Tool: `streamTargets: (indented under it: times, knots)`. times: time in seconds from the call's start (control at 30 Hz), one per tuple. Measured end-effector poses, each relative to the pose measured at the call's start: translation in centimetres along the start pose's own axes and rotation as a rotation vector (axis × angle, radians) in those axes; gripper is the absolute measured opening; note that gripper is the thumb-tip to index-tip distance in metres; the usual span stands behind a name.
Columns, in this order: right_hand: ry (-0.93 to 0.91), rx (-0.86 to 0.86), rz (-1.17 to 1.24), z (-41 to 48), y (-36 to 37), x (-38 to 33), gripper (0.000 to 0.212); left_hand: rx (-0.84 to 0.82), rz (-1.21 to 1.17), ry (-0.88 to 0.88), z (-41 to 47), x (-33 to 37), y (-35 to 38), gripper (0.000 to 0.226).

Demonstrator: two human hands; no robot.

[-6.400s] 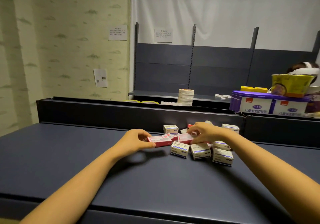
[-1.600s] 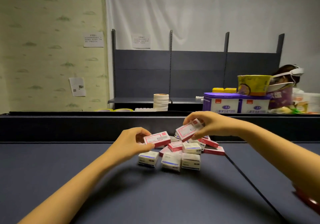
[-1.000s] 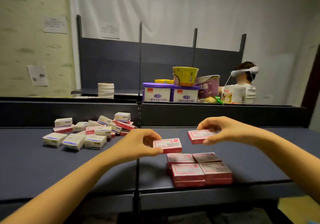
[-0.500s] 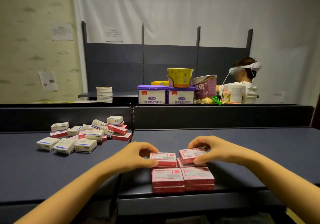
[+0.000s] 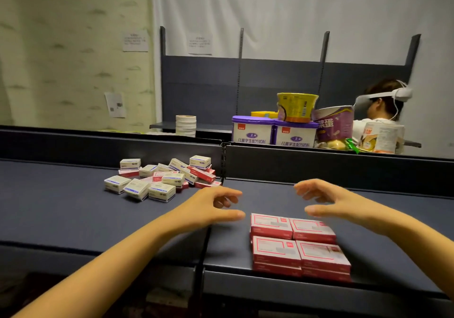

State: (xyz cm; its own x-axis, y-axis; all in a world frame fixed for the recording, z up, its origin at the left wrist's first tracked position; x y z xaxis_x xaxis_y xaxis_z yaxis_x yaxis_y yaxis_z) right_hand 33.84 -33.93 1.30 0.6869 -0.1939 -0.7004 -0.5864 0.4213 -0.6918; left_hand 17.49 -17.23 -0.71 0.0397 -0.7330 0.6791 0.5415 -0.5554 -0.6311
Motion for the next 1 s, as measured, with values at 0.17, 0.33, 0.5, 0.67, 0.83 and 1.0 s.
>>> streamTargets:
  times: [0.17, 0.33, 0.5, 0.67, 0.83, 1.0]
  knots:
    - [-0.062, -0.004, 0.124, 2.5, 1.9, -3.9, 0.056, 0.062, 0.1, -0.008, -1.4, -3.4, -6.1, 0.053]
    - [-0.097, 0.003, 0.121, 5.4, 6.0, -8.6, 0.071, 0.075, 0.224, -0.041, -2.2, -9.4, -12.8, 0.058]
    - [-0.086, 0.047, 0.131, 8.8, 10.9, -13.2, 0.056, -0.016, 0.306, -0.073, -2.1, -16.3, -17.6, 0.094]
    - [-0.037, 0.066, 0.126, 12.1, 16.0, -15.6, 0.052, -0.071, 0.391, 0.03, -1.4, -19.4, -19.3, 0.074]
    - [0.006, 0.099, -0.004, 14.9, 19.9, -14.7, 0.049, -0.077, 0.417, 0.145, 0.2, -19.7, -18.7, 0.053]
    - [0.081, 0.113, -0.13, 16.9, 22.1, -12.9, 0.047, -0.039, 0.404, 0.186, 0.4, -19.9, -19.0, 0.048]
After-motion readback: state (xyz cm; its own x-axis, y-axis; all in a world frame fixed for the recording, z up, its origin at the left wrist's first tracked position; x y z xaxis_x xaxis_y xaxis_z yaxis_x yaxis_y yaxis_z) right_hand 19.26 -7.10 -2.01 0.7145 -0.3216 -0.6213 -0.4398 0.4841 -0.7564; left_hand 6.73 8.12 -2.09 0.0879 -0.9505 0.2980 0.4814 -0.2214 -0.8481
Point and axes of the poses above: each hand's wrist, its own z-axis towards the middle knuckle, its own y-axis out of the palm, x = y × z, the point moved 7 cm from there along z, towards the middle knuckle, and after that the axes turned 7 degrees about x, right-handed, at the moved point
